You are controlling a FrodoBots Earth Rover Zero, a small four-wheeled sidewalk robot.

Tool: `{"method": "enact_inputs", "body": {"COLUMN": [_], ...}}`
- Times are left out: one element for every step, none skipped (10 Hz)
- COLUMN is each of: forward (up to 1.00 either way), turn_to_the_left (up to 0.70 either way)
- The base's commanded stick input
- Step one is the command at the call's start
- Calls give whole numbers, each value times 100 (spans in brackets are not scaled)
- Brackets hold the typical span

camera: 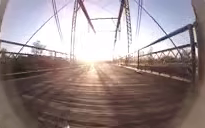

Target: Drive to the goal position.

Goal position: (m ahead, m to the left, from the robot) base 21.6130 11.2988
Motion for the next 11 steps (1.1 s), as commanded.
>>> {"method": "enact_inputs", "body": {"forward": [70,70,70,70,70,70,70,70,70,70,70], "turn_to_the_left": [0,0,0,0,0,0,0,0,0,0,0]}}
